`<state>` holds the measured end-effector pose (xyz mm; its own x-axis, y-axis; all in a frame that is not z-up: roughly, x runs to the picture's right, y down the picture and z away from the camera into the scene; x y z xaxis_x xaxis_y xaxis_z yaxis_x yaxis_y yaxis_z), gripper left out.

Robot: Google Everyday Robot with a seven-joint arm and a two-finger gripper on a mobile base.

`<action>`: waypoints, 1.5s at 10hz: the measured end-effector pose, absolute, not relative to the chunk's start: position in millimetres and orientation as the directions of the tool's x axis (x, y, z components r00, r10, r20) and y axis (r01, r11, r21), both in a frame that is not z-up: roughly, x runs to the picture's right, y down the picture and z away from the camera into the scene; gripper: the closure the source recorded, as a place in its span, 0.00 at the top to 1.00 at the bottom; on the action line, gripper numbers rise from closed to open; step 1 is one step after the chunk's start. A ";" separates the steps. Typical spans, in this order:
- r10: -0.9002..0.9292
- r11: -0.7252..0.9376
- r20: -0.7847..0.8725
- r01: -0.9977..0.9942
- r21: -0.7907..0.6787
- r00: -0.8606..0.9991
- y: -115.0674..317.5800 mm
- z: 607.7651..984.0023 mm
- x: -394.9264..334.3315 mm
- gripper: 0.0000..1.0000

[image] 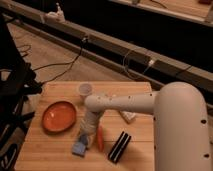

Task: Wipe the white sponge on the table

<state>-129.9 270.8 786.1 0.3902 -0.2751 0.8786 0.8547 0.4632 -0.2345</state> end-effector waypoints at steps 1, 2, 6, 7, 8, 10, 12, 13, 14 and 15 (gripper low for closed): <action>-0.287 0.457 0.885 0.864 -0.210 0.366 266.5 785.8 -141.7 0.00; -0.295 0.446 0.896 0.877 -0.177 0.331 266.7 782.0 -159.3 0.00; -0.269 0.467 0.924 0.876 -0.122 0.271 296.2 756.1 -199.7 0.00; -0.256 0.482 0.928 0.868 -0.121 0.272 304.2 750.0 -204.3 0.00; -0.244 0.495 0.929 0.860 -0.129 0.279 311.6 745.4 -204.1 0.00; -0.194 0.528 0.919 0.826 -0.197 0.344 333.6 737.5 -182.5 0.00; -0.161 0.542 0.895 0.795 -0.273 0.417 343.8 735.8 -151.6 0.00; -0.165 0.538 0.881 0.789 -0.297 0.443 342.5 737.5 -135.9 0.00; -0.175 0.532 0.868 0.786 -0.314 0.465 337.5 741.0 -122.3 0.00; -0.191 0.524 0.851 0.784 -0.333 0.489 328.1 745.9 -106.3 0.00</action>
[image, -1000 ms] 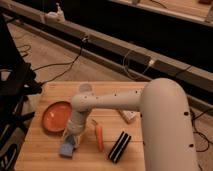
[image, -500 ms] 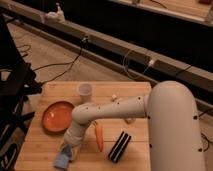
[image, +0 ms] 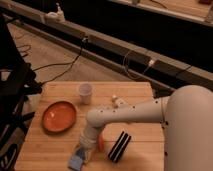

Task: Wipe the white sponge on the table

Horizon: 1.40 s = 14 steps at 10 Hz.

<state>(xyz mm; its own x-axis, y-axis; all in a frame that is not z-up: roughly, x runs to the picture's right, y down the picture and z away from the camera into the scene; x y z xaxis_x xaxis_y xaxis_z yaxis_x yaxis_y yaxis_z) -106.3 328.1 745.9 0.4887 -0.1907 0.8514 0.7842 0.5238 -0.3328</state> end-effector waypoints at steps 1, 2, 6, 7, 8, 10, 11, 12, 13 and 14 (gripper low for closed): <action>-0.221 0.512 0.839 0.791 -0.334 0.497 312.4 753.0 -95.6 0.00; -0.244 0.503 0.833 0.800 -0.329 0.496 298.9 758.1 -92.8 0.00; -0.349 0.476 0.845 0.854 -0.212 0.404 250.7 767.5 -133.2 0.00; -0.367 0.465 0.858 0.870 -0.165 0.359 248.5 763.6 -155.4 0.00; -0.372 0.457 0.868 0.879 -0.137 0.329 252.1 759.3 -169.9 0.00; -0.362 0.450 0.890 0.888 -0.093 0.277 266.2 747.2 -196.1 0.00; -0.344 0.460 0.902 0.885 -0.079 0.260 277.8 740.6 -206.6 0.00; -0.322 0.475 0.910 0.876 -0.085 0.263 287.7 736.4 -210.5 0.00; -0.295 0.494 0.914 0.863 -0.103 0.278 297.7 733.8 -209.5 0.00; -0.268 0.509 0.915 0.851 -0.131 0.301 307.9 733.8 -201.5 0.00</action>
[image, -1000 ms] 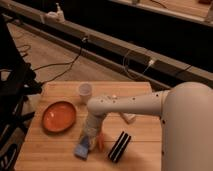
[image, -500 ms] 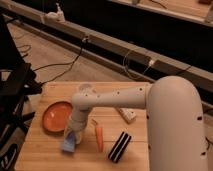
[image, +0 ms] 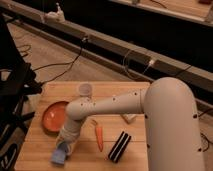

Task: Wipe the white sponge on the table

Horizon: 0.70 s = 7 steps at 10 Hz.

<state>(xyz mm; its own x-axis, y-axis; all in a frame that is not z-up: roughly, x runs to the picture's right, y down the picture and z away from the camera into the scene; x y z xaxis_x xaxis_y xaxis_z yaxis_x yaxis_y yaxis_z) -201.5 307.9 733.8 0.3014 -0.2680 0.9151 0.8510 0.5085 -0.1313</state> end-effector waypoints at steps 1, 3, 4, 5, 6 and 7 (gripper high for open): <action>-0.238 0.522 0.913 0.836 -0.167 0.331 318.2 734.7 -190.0 0.00; -0.179 0.541 0.898 0.802 -0.253 0.403 334.5 740.5 -158.3 0.00; -0.162 0.547 0.887 0.787 -0.284 0.433 336.2 742.9 -144.6 0.00; -0.155 0.544 0.875 0.779 -0.311 0.458 336.3 745.4 -129.3 0.00; -0.157 0.539 0.858 0.770 -0.340 0.489 332.4 750.1 -109.7 0.00; -0.167 0.534 0.841 0.764 -0.362 0.515 322.7 756.6 -92.7 0.00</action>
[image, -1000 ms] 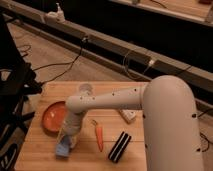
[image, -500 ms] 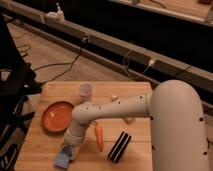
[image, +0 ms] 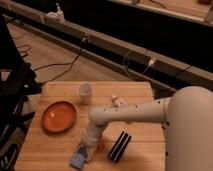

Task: Wipe the white sponge on the table

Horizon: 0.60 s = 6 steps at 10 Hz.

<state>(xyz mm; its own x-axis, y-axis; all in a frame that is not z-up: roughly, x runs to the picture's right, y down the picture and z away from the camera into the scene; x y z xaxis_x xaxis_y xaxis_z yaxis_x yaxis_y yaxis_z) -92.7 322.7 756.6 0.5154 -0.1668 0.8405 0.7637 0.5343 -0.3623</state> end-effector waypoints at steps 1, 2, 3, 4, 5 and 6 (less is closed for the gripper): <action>-0.187 0.528 0.832 0.767 -0.363 0.522 311.6 763.1 -84.7 0.00; -0.213 0.523 0.828 0.776 -0.351 0.518 300.0 769.0 -82.9 0.00; -0.250 0.518 0.830 0.794 -0.319 0.498 280.9 774.1 -91.8 0.00; -0.281 0.507 0.838 0.814 -0.283 0.467 267.6 775.5 -106.7 0.00; -0.301 0.494 0.847 0.831 -0.255 0.439 261.7 774.6 -119.7 0.00; -0.316 0.475 0.862 0.853 -0.218 0.396 259.4 770.5 -138.5 0.00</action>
<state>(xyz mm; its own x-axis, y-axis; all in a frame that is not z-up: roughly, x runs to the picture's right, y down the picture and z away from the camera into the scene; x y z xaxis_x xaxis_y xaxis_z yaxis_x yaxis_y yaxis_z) -138.5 259.4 770.5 0.3963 -0.3158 0.8621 0.8525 0.4751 -0.2178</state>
